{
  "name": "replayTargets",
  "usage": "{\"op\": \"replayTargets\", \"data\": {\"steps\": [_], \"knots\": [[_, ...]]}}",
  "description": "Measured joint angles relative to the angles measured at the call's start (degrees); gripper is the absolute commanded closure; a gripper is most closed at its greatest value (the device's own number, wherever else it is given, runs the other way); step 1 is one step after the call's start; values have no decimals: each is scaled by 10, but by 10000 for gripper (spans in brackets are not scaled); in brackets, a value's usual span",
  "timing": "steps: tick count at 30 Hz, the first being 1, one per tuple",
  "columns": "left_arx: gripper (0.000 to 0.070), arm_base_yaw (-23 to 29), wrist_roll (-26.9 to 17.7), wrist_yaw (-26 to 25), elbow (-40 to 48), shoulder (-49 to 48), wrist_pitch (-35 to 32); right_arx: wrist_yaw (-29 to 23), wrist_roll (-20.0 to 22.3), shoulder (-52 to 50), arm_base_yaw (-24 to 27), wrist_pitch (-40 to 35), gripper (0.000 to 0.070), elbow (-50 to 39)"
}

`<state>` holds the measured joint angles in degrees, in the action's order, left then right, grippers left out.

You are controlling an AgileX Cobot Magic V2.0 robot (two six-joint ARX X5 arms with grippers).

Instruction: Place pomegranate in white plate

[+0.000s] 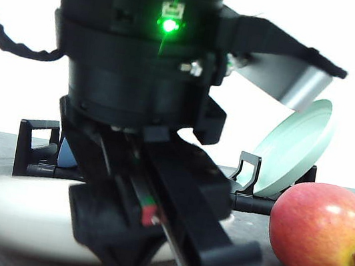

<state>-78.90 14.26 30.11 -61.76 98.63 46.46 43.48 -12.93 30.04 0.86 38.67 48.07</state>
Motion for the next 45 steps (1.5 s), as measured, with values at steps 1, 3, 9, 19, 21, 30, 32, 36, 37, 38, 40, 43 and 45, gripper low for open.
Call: {"op": "replayTargets", "data": {"steps": [1, 3, 9, 19, 21, 30, 32, 36, 37, 38, 40, 43, 45], "knots": [[293, 1, 0, 0, 0, 0, 0, 0, 0, 0, 0, 1, 45, 0], [187, 3, 1, 0, 0, 0, 0, 0, 0, 0, 0, 3, 45, 0], [90, 5, 8, 0, 0, 0, 0, -3, 7, 0, 0, 18, 45, 0], [92, 5, 40, -6, 0, -80, -3, -15, 21, 5, -1, 35, 45, 0], [104, 5, 47, -13, 0, -120, -3, -17, 28, 15, -6, 52, 45, 0], [108, 5, 54, -82, 0, -301, 23, -69, 63, 110, -76, 123, 44, 0], [108, 5, 55, -103, 0, -338, 24, -95, 66, 142, -97, 127, 44, 0], [108, 5, 55, -135, 0, -408, 25, -141, 68, 216, -147, 123, 24, 0], [108, 5, 55, -136, 0, -423, 27, -153, 69, 232, -159, 119, 0, 0], [108, 5, 55, -137, 0, -437, 31, -167, 70, 247, -171, 113, 0, 0], [108, 5, 55, -138, 0, -465, 44, -196, 71, 280, -195, 98, 0, 0], [108, 5, 55, -138, 0, -506, 60, -229, 72, 330, -222, 69, 0, 0], [108, 5, 55, -138, 0, -536, 68, -242, 71, 358, -235, 52, 0, 0]]}}
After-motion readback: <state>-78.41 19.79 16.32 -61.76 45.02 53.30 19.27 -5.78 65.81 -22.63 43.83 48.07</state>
